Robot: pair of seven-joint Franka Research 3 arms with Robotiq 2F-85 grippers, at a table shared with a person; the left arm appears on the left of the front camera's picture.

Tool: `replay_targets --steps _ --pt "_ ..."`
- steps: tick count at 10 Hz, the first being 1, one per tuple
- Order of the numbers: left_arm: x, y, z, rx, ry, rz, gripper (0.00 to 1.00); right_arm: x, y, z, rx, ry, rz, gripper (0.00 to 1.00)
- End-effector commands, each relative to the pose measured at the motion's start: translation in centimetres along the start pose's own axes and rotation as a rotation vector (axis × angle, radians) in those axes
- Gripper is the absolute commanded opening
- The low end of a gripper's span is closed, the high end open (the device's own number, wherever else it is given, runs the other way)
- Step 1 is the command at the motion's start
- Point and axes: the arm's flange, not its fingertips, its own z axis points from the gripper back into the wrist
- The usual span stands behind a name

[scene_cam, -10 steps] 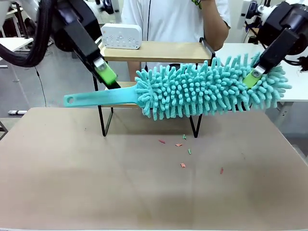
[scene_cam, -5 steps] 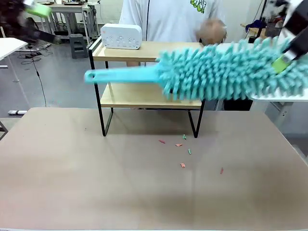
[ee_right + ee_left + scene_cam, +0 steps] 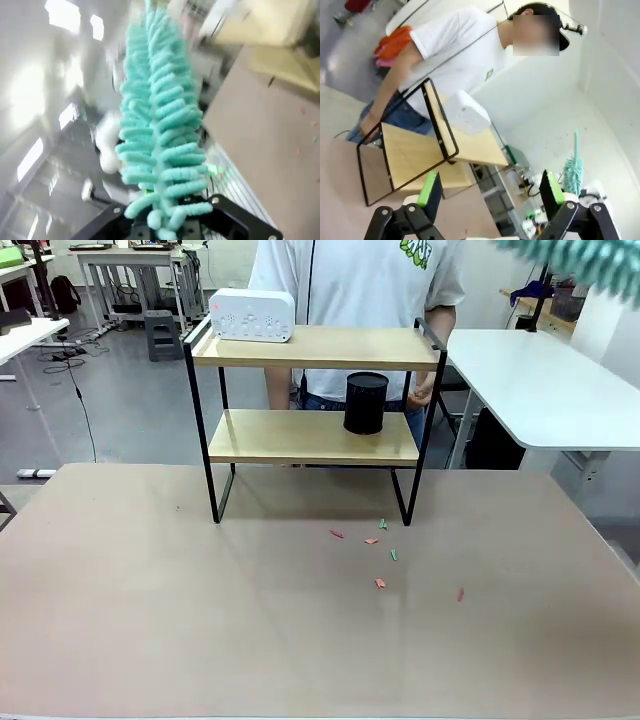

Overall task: Clean the shelf.
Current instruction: Hand the Duster back to the human.

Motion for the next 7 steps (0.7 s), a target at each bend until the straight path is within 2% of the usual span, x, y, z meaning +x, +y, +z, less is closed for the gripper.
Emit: replay_targets --steps 1,2,4,6,7 --pt "-1.3 0.0 -4.0 -0.149 0.097 -0.018 1.00 -2.1 -2.1 0.8 -0.084 -0.542 -0.135 0.00" --pt "0.0 0.0 0.0 0.000 0.000 0.000 1.00 -3.2 -4.1 1.5 -0.158 -0.571 -0.213 0.00" --pt "0.0 0.0 0.0 0.000 0.000 0.000 1.00 -4.2 -7.5 1.7 -0.326 -0.606 -0.382 0.00" --pt "0.0 0.0 0.0 0.000 0.000 0.000 1.00 -3.4 -10.6 1.0 -0.440 -0.616 -0.482 0.00" --pt "0.0 0.0 0.0 0.000 0.000 0.000 1.00 -2.6 -12.6 0.3 -0.450 -0.585 -0.506 0.00"
